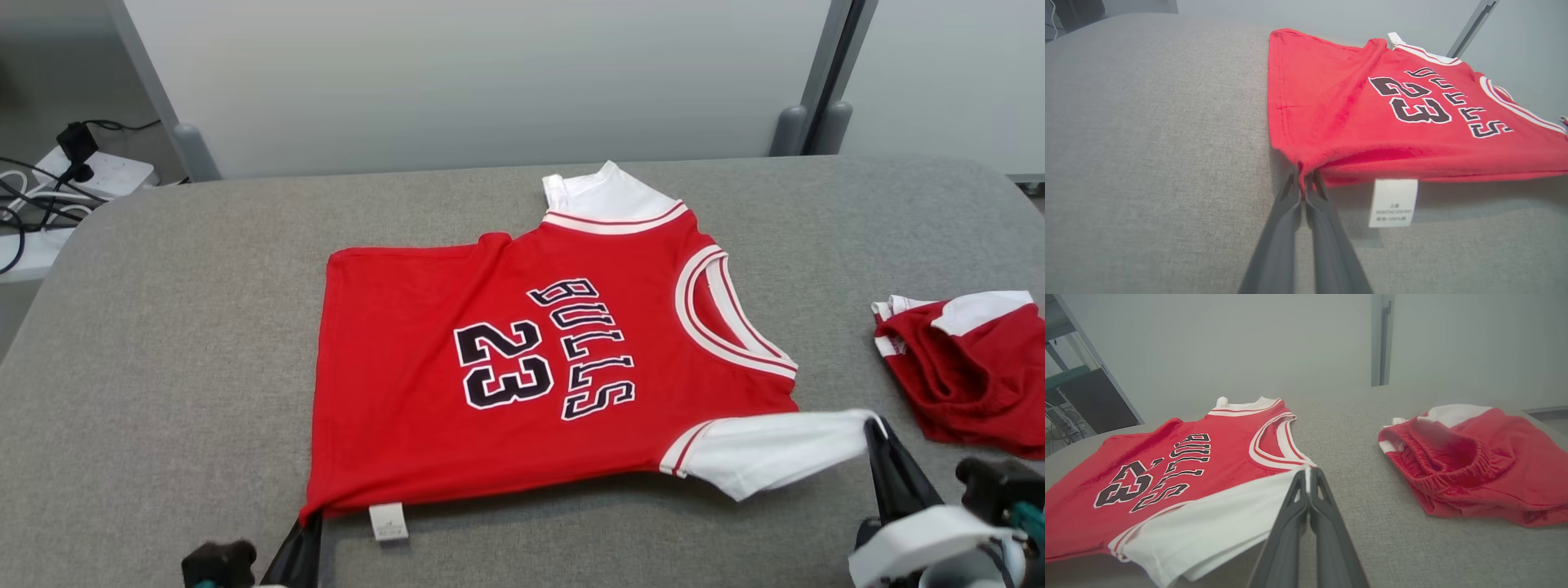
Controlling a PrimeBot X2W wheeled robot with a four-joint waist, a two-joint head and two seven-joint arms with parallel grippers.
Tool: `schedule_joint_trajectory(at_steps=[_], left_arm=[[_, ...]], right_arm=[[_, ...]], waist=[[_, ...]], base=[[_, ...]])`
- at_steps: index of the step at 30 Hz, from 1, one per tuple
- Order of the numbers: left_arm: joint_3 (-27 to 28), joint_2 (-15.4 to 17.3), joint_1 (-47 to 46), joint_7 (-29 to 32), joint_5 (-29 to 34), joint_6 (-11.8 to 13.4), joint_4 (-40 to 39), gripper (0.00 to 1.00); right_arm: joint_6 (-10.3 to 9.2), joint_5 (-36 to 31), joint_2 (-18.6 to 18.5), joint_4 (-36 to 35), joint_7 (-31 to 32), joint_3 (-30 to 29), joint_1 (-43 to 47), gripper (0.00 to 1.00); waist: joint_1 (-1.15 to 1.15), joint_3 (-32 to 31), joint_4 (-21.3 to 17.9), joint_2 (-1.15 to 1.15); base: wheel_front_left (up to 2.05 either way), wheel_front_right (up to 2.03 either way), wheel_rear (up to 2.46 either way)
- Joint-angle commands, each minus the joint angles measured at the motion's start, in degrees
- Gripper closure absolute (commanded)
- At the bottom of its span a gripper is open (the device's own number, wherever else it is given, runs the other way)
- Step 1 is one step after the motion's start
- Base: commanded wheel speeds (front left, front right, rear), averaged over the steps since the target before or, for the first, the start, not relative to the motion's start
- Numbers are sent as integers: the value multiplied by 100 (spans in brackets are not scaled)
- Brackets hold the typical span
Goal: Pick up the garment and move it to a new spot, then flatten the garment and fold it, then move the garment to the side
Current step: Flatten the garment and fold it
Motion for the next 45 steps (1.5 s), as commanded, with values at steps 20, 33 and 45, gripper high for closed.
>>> schedule_joint_trajectory(at_steps=[20,33,45], left_arm=[[-295,118,-2211,-36,166,-40,762,100],[-357,86,-3164,-36,375,-40,1025,0],[-66,67,-2704,-36,581,358,365,0]], right_arm=[[17,-303,47,1063,-35,106,-2448,100],[17,-444,165,1947,-35,60,-3548,0],[17,-626,157,1318,-35,-680,-2978,0]], waist=[[0,1138,279,0],[0,1915,383,0],[0,1607,346,0]], base=[[0,0,0],[0,0,0],[0,0,0]])
